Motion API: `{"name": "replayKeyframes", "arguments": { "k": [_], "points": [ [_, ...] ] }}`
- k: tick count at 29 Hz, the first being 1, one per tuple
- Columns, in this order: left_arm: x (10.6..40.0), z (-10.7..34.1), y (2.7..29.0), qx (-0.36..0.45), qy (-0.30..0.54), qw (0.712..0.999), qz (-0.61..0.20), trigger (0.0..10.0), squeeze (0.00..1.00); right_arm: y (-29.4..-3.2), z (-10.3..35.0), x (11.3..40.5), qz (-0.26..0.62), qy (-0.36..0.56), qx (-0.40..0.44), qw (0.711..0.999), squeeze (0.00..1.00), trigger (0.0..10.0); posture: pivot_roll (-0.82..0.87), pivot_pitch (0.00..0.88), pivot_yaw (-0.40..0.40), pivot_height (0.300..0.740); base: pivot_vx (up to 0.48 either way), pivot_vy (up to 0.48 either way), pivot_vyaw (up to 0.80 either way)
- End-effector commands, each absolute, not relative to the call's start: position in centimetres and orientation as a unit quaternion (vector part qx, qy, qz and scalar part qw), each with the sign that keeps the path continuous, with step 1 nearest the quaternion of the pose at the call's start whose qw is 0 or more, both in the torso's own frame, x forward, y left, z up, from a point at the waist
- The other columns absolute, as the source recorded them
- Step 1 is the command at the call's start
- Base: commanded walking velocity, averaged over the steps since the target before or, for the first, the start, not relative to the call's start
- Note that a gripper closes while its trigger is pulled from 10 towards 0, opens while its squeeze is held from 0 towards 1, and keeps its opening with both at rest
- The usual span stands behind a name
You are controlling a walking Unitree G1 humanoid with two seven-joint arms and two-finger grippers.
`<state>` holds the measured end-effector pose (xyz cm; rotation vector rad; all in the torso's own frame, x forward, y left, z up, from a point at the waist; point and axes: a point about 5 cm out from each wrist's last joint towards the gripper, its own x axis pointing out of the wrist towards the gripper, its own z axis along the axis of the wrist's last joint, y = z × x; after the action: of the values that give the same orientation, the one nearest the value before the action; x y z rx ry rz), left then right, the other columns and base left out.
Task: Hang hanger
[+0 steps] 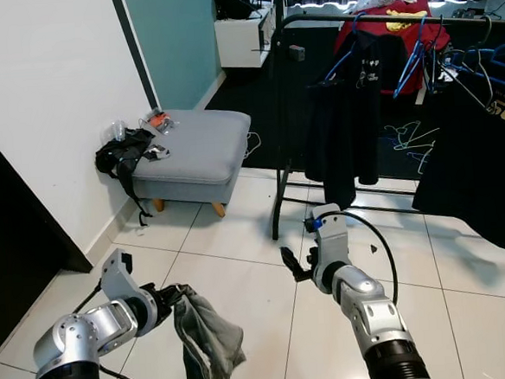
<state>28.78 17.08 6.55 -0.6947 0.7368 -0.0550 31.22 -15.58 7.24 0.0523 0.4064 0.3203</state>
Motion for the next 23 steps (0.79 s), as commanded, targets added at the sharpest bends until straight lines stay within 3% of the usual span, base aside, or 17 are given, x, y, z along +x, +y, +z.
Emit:
{"name": "replayKeyframes", "arguments": {
  "k": [1, 3, 5, 6, 8, 12, 23],
  "points": [
    [28.7, 6.7, 16.9, -0.265, 0.348, 0.898, -0.051, 0.0, 0.0, -15.5, 7.1, 31.0, 0.163, 0.208, 0.023, 0.964, 0.0, 10.0, 0.03, 0.043, 0.021, 0.74, 0.0, 0.0, 0.0],
    [28.9, 6.9, 17.0, -0.116, 0.314, 0.939, -0.083, 0.0, 0.0, -15.5, 7.3, 31.0, 0.169, 0.195, 0.012, 0.966, 0.0, 10.0, 0.02, 0.043, 0.02, 0.74, 0.0, 0.0, 0.0],
    [28.9, 6.9, 17.0, -0.116, 0.314, 0.939, -0.083, 0.0, 0.0, -15.5, 7.3, 31.0, 0.169, 0.195, 0.012, 0.966, 0.0, 10.0, 0.02, 0.043, 0.02, 0.74, 0.0, 0.0, 0.0],
    [29.1, 7.1, 17.1, -0.095, 0.293, 0.949, -0.07, 9.9, 0.0, -15.3, 7.5, 31.0, 0.169, 0.178, 0.006, 0.969, 0.0, 10.0, 0.02, 0.042, 0.018, 0.74, 0.0, 0.0, 0.0],
    [29.8, 7.7, 17.6, -0.092, 0.258, 0.962, -0.02, 10.0, 0.0, -15.2, 8.0, 31.1, 0.16, 0.146, -0.004, 0.976, 0.0, 10.0, 0.01, 0.04, 0.015, 0.74, 0.0, 0.0, 0.0],
    [30.2, 8.4, 17.8, -0.081, 0.235, 0.969, 0.008, 10.0, 0.0, -15.3, 8.2, 31.2, 0.117, 0.133, 0.011, 0.984, 0.0, 10.0, 0.01, 0.036, 0.002, 0.74, 0.0, 0.0, 0.0],
    [29.7, 9.9, 15.6, -0.008, 0.13, 0.99, -0.056, 10.0, 0.0, -14.9, 8.5, 30.9, 0.099, 0.104, 0.029, 0.989, 0.0, 10.0, 0.0, 0.021, 0.0, 0.74, 0.0, 0.0, 0.0]
  ]
}}
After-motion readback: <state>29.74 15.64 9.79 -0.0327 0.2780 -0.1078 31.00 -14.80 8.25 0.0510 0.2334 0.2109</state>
